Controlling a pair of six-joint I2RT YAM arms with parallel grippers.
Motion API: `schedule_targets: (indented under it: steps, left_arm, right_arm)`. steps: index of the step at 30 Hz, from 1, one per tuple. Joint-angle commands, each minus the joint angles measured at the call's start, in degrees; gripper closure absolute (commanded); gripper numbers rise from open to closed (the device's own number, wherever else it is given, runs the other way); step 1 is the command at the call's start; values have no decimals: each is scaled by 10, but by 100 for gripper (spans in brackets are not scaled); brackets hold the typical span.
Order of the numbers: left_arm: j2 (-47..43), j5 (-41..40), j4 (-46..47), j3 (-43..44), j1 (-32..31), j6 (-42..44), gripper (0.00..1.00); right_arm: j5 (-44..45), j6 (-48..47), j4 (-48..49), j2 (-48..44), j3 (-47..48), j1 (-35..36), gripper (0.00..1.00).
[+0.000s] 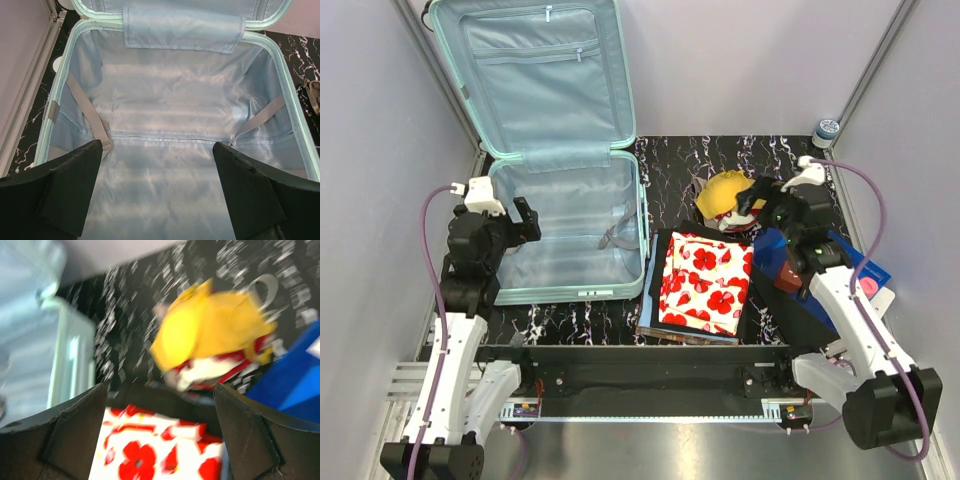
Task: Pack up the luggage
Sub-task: Pick up the clothes at the center of the board.
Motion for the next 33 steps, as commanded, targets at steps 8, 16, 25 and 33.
schedule_targets:
  steps: [8, 16, 25, 33]
  left_arm:
    - [-20, -22, 38, -9, -6, 25, 1]
    - [-16, -11, 38, -10, -17, 29, 1]
    - [-1, -2, 36, -9, -20, 30, 1]
    - [-6, -1, 37, -11, -20, 30, 1]
  right_arm:
    - [-30, 137, -186, -9, -21, 75, 12]
    - [-51, 180, -271, -43, -71, 76, 19]
    - [-66, 203, -278, -36, -122, 76, 23]
    - [-80, 198, -278, -27, -132, 76, 25]
